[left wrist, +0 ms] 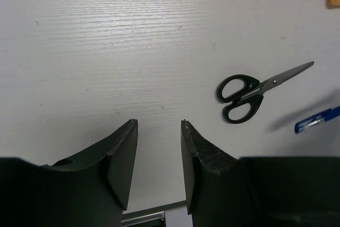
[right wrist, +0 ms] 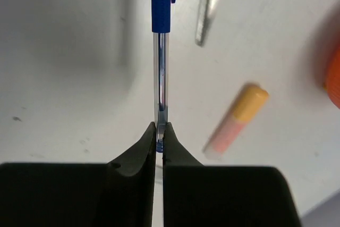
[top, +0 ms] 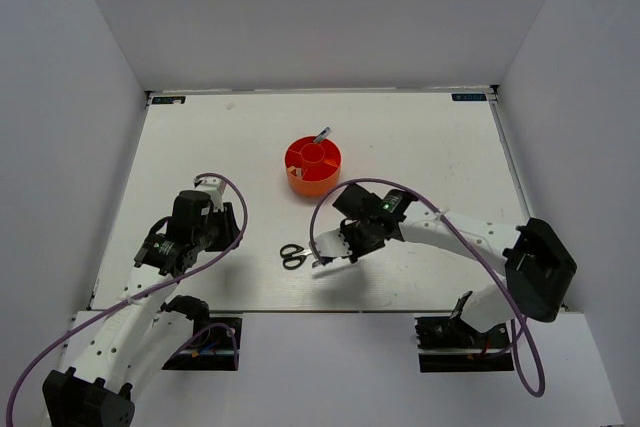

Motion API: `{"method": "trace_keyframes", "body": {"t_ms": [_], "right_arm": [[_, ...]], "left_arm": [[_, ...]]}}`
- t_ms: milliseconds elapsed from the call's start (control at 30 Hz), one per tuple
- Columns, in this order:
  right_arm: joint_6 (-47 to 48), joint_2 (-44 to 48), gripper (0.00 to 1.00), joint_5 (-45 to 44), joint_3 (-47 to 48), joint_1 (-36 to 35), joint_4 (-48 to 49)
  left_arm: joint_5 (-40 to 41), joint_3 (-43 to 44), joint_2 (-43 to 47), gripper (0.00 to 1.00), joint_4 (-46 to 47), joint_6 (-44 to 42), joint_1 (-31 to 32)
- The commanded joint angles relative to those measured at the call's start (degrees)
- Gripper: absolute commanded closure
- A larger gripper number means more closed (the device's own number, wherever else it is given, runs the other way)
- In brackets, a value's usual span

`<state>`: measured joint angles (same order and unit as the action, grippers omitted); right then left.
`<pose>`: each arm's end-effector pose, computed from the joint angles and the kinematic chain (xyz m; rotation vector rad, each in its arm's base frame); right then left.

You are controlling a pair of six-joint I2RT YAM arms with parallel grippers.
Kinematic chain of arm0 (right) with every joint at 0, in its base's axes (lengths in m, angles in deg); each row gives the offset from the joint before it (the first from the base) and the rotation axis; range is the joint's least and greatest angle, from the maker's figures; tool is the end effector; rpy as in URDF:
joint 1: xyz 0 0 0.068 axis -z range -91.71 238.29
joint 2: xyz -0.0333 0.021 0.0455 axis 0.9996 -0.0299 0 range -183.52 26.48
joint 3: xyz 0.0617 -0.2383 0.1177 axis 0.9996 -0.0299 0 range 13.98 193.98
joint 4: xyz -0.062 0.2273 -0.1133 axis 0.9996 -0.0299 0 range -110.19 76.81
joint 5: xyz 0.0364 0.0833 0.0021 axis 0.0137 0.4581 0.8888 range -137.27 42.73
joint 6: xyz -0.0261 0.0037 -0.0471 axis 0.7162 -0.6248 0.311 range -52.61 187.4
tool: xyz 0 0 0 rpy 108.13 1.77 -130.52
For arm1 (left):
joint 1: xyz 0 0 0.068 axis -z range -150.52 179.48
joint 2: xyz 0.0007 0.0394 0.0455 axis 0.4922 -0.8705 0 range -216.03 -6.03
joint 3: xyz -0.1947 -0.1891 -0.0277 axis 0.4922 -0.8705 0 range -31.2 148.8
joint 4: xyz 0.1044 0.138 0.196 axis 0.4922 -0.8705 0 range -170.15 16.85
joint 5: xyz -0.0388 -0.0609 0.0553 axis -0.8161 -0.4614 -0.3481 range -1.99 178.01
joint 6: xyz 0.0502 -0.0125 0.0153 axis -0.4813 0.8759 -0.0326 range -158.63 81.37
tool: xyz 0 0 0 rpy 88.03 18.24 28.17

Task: Sort the stationery into containers
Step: Pick up the pen from the center of the board.

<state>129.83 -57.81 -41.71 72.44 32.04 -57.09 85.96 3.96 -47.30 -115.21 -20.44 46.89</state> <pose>0.1517 0.2333 0.2208 -2.4050 1.3975 0.1079 0.1377 -0.0445 0.2395 -0.0002 2.4373 -0.3261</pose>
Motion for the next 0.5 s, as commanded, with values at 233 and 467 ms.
{"method": "trace_keyframes", "body": {"t_ms": [233, 467], "right_arm": [[2.25, -0.52, 1.00, -27.44, 12.64, 6.06, 8.30], [6.12, -7.02, 1.00, -34.03, 21.77, 11.41, 14.62]], "left_arm": [[0.90, -0.44, 0.06, 0.51, -0.04, -0.44, -0.18], [1.25, -0.35, 0.23, 0.51, 0.14, -0.36, -0.18]]}}
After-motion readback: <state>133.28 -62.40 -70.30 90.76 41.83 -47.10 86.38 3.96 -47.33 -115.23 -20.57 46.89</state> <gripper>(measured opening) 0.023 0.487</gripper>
